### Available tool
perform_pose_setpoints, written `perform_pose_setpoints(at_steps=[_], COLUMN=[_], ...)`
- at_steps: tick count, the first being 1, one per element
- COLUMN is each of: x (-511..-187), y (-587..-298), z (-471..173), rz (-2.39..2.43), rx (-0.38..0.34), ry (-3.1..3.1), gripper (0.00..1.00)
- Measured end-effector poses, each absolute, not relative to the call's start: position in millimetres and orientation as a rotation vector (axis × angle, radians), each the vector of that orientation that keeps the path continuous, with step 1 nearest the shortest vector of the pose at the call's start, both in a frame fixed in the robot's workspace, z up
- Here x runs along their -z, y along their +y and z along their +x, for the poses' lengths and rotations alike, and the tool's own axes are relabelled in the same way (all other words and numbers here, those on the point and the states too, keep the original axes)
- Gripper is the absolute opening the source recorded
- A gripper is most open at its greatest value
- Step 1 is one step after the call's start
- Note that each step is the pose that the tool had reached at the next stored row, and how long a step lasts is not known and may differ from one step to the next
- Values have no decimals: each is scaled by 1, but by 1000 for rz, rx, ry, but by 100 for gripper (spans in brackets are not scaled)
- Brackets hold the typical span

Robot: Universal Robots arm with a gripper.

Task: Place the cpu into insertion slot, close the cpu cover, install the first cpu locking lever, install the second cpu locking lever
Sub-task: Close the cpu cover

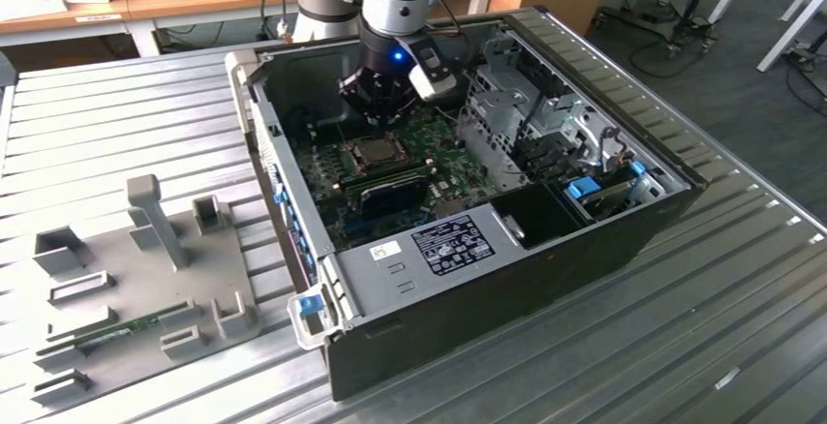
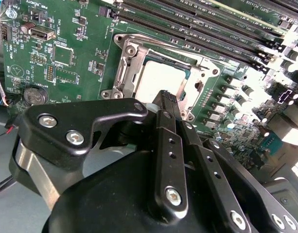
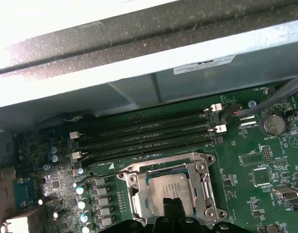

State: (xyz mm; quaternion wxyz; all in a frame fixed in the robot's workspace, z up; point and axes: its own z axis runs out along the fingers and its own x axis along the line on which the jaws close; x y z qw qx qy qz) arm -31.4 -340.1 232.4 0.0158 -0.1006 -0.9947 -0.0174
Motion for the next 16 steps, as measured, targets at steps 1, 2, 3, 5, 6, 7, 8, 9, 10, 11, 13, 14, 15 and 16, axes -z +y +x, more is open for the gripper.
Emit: perform_pose_setpoints(at_steps=[1, 2, 3, 5, 6, 7, 8, 9, 10, 11, 13, 14, 15, 16], x=[-232, -232, -232, -232, -232, -232, -232, -232, -232, -232, -232, -232, -232, -232], y=[-340, -340, -340, -340, -340, -340, -340, -340, -340, -340, -340, -340, -340, -340], z=[-31, -31, -31, -31, -31, -31, -32, -32, -32, -32, -32, -32, -32, -32], rz=[-313, -313, -312, -312, -312, -311, -310, -309, -307, -307, -307, -307, -307, -307], rx=[54, 54, 54, 54, 54, 54, 54, 55, 55, 56, 56, 56, 56, 56], ry=[-3094, -3094, -3094, -3094, -3094, -3095, -3096, -3099, -3102, -3104, -3106, -3106, -3107, -3107], gripper=[11, 11, 11, 11, 11, 11, 11, 11, 11, 11, 11, 11, 11, 11])
